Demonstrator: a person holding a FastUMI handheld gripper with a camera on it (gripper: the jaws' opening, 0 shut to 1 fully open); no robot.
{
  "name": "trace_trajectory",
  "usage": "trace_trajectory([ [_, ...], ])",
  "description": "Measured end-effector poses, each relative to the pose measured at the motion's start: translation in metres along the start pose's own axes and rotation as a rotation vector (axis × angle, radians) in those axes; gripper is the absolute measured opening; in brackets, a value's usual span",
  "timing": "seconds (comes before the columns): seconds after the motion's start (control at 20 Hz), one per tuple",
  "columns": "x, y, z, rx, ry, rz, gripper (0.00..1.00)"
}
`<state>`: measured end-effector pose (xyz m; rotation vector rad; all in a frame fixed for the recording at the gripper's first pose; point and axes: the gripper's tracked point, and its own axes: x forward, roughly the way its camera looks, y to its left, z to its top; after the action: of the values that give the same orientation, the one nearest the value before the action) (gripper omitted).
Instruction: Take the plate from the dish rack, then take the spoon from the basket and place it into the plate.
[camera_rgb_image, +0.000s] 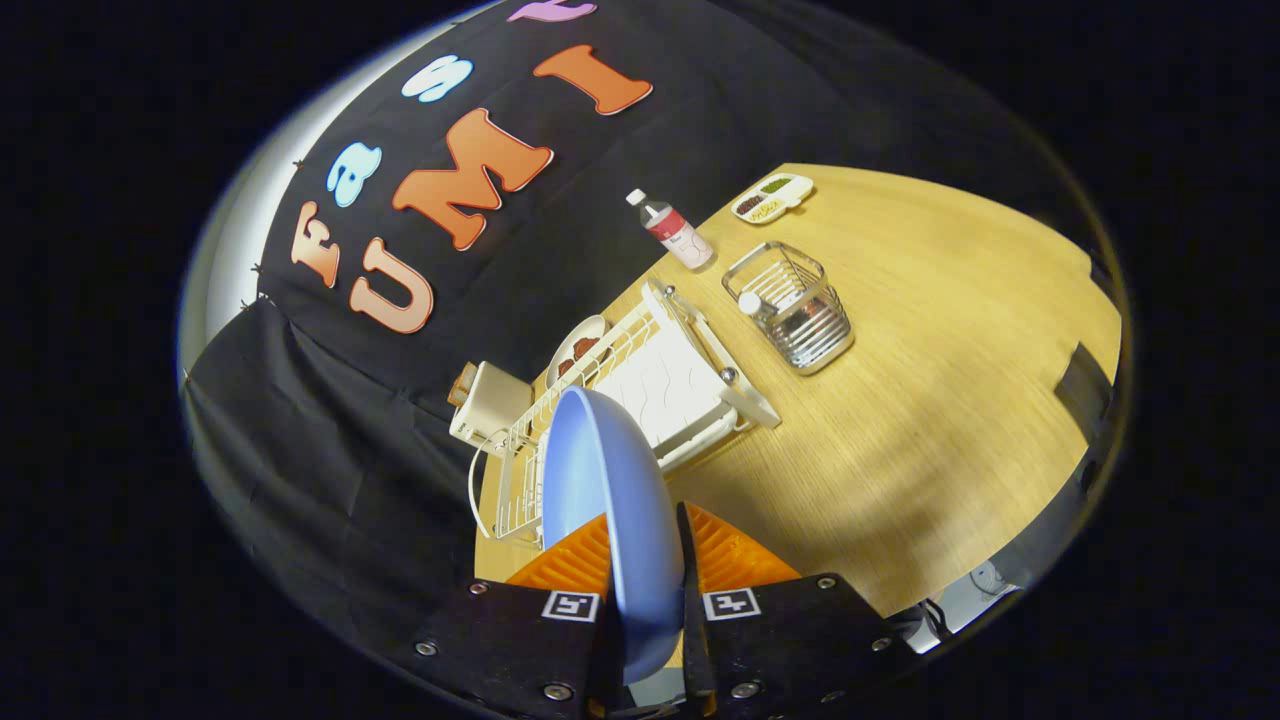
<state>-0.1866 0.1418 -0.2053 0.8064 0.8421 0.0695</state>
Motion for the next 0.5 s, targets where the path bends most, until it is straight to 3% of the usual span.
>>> trace_trajectory([
  [0.25, 0.021, -0.029, -0.046, 0.096, 0.094, 0.004, 0.24],
  [0.5, 0.040, -0.049, -0.064, 0.130, 0.131, 0.008, 0.24],
])
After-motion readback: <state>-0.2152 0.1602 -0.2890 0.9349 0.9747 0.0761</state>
